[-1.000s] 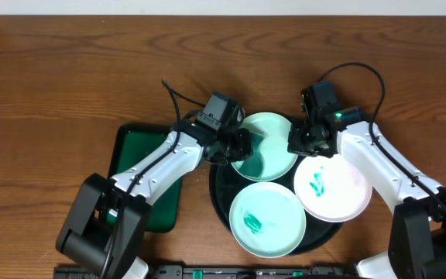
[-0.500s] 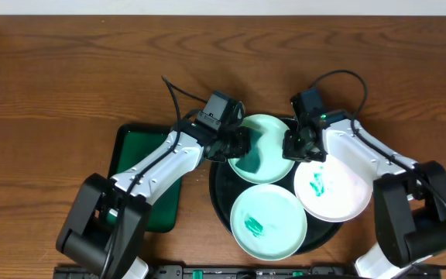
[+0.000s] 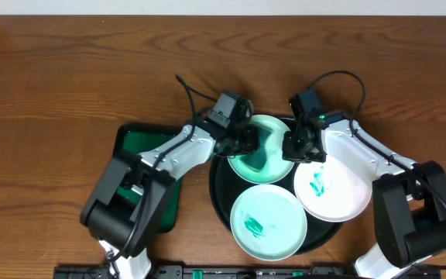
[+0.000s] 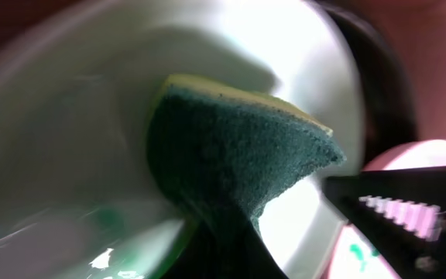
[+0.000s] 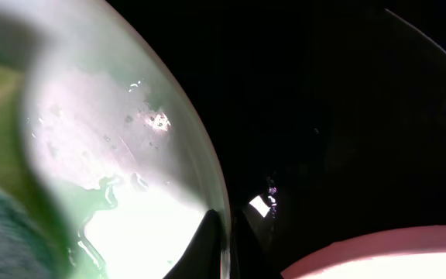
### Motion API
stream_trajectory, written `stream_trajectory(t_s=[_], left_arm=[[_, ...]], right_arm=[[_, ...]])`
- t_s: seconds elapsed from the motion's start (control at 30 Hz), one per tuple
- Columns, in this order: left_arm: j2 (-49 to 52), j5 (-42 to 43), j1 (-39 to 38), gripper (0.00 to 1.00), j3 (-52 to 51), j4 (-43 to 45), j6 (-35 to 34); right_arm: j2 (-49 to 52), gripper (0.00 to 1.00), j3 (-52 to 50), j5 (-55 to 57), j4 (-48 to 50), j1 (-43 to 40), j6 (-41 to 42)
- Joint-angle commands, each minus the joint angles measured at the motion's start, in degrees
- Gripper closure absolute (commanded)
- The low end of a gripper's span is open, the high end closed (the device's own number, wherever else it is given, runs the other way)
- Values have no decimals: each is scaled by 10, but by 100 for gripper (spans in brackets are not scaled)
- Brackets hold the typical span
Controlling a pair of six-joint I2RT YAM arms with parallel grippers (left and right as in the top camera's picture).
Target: Clean dirty plates on tray and stack at the side
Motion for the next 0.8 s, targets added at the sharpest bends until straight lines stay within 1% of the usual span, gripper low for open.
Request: stream_trajectory(t_s=[0.0,0.1,0.2,0.3,0.5,0.6,0.77], left_arm=[[18,64,-26,93,5,30,-44],[20,71,-36,93,5,43,-59],[23,62,-37,93,5,42,-59],[26,20,-19,93,5,24,-61],[26,-71,54,93,5,-38,-53],[26,-94,103,93,5,-66,-43],[26,-122,130,93,5,-112,-36]], right_arm=[[5,99,-3,-27,6,17,-13],[5,99,-3,-27,6,17,-13],[5,99,-3,-27,6,17,-13],[5,99,-3,-27,2,17,-13],[5,99,-3,-27,-4,17,-13],[5,99,-3,-27,-4,17,-13],[5,99,-3,-26,-4,17,-13]])
